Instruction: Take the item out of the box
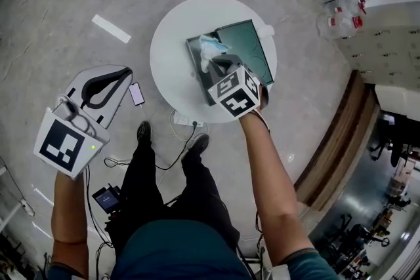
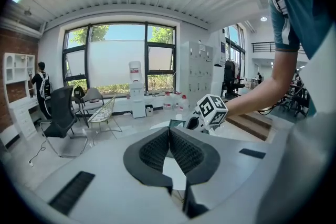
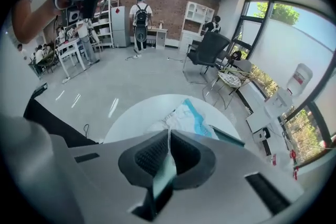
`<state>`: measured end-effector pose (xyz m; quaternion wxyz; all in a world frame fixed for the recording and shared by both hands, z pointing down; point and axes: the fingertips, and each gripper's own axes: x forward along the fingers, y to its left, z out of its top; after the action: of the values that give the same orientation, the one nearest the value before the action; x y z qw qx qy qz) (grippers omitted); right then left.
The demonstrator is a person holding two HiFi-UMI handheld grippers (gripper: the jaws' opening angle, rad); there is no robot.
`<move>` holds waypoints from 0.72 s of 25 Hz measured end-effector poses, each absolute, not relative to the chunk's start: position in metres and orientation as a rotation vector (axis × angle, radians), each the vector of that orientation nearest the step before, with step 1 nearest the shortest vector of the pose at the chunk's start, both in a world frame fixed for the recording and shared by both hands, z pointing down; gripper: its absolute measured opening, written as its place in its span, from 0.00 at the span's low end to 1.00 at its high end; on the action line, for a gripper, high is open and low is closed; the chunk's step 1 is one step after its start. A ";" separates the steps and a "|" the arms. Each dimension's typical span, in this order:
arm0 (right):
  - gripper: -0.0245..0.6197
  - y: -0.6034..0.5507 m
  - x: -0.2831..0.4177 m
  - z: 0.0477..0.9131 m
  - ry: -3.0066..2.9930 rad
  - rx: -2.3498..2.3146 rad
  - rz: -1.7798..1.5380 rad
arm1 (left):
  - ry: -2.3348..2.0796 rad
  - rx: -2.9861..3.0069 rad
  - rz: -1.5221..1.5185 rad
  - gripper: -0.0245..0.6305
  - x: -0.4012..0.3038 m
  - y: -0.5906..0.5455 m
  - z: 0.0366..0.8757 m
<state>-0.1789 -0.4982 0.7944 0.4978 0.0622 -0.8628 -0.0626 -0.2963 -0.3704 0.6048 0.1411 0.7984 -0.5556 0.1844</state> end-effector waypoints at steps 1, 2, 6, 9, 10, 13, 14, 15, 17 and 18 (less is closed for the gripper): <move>0.11 -0.497 -0.177 0.780 -2.107 0.167 -0.145 | -1.605 2.315 0.533 0.07 -0.294 -0.371 0.596; 0.11 -0.495 -0.174 0.764 -2.126 0.183 -0.139 | -1.606 2.326 0.535 0.07 -0.291 -0.371 0.587; 0.11 -0.485 -0.160 0.701 -2.203 0.254 -0.120 | -1.612 2.366 0.540 0.07 -0.279 -0.367 0.549; 0.11 -0.477 -0.146 0.652 -2.264 0.311 -0.092 | -1.617 2.397 0.551 0.07 -0.269 -0.363 0.520; 0.11 -0.475 -0.142 0.636 -2.284 0.329 -0.085 | -1.618 2.408 0.552 0.07 -0.265 -0.362 0.510; 0.11 -0.466 -0.129 0.590 -2.340 0.375 -0.072 | -1.624 2.434 0.555 0.07 -0.254 -0.356 0.483; 0.11 -0.463 -0.126 0.576 -2.357 0.387 -0.071 | -1.627 2.441 0.556 0.07 -0.252 -0.354 0.475; 0.11 -0.460 -0.123 0.563 -2.373 0.396 -0.071 | -1.630 2.448 0.557 0.07 -0.249 -0.352 0.468; 0.11 -0.451 -0.120 0.540 -2.405 0.410 -0.070 | -1.637 2.461 0.557 0.07 -0.246 -0.346 0.456; 0.11 -0.446 -0.118 0.528 -2.421 0.417 -0.069 | -1.640 2.468 0.557 0.07 -0.244 -0.342 0.450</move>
<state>-0.1176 -0.4464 0.5282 0.3353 0.1597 -0.9281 -0.0266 -0.2443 -0.3422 0.4495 0.0631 0.8170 -0.5428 0.1843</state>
